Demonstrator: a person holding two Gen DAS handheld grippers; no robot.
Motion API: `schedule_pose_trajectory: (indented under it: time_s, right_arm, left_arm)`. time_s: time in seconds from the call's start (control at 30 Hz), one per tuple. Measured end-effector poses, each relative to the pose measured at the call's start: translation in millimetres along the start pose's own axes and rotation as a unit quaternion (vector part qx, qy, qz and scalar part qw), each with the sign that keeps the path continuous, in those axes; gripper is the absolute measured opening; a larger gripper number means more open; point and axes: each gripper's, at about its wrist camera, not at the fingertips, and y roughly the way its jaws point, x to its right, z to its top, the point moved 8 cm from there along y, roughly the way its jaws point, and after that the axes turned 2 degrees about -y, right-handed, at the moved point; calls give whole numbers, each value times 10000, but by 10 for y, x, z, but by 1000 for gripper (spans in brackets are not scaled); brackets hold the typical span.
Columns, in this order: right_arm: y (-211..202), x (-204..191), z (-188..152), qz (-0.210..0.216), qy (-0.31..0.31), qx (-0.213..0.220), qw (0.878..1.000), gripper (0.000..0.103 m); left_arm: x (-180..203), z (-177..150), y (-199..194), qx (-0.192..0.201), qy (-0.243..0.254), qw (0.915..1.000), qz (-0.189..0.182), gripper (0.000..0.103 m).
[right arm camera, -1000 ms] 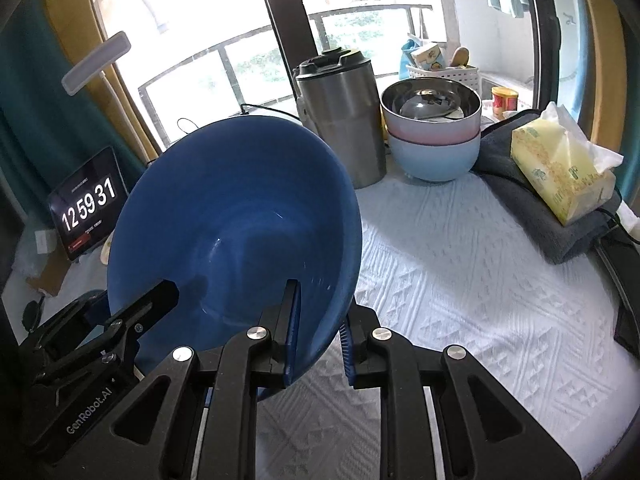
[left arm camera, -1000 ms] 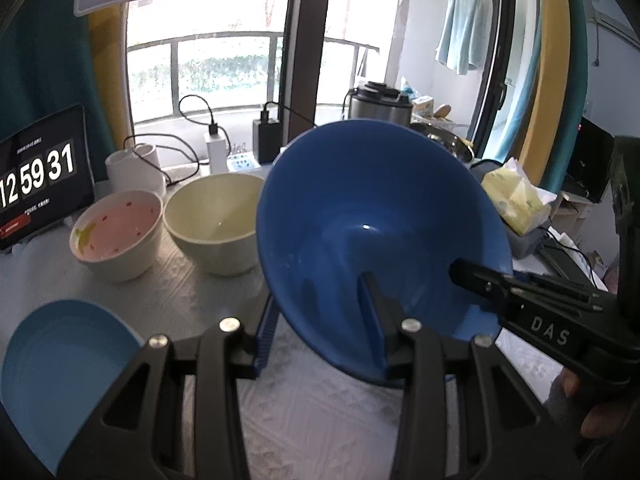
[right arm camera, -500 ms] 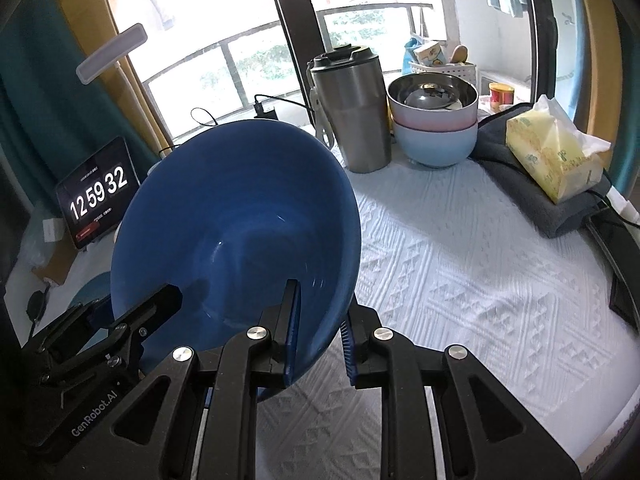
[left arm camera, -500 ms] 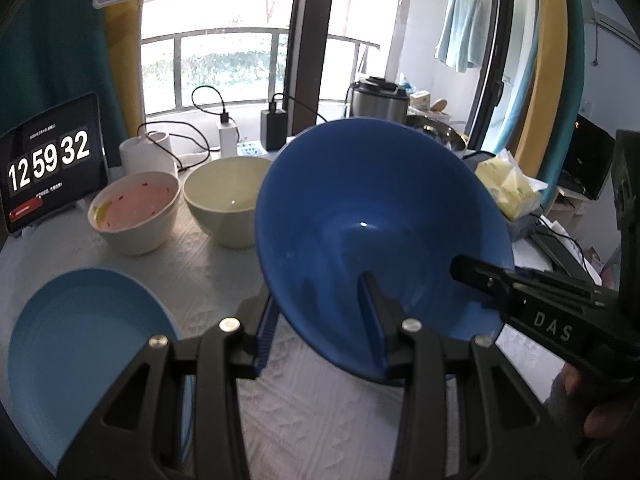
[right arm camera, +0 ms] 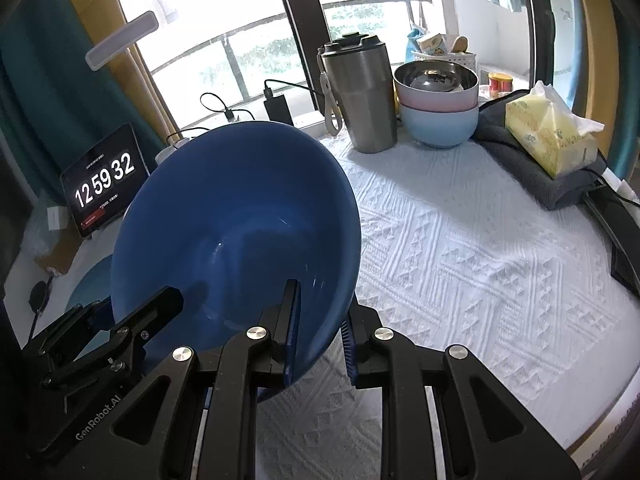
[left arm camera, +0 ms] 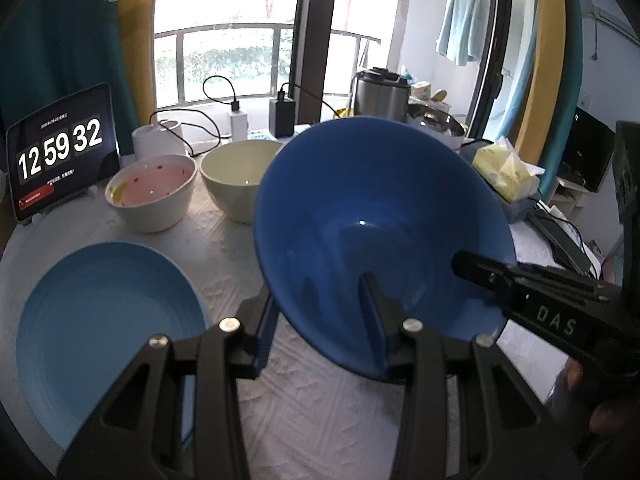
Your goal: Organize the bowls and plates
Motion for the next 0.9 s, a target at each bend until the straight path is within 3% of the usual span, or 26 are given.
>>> schedule_pose_trajectory:
  time_s: [0.43, 0.9]
  right_arm:
    - [-31, 11, -121, -59, 135, -123, 9998, 22]
    - [-136, 26, -115, -95, 197, -48, 9997, 22]
  left_arm:
    - [-63, -152, -12, -240, -65, 9997, 58, 41]
    - [-125, -84, -160, -57, -107, 9999, 67, 43]
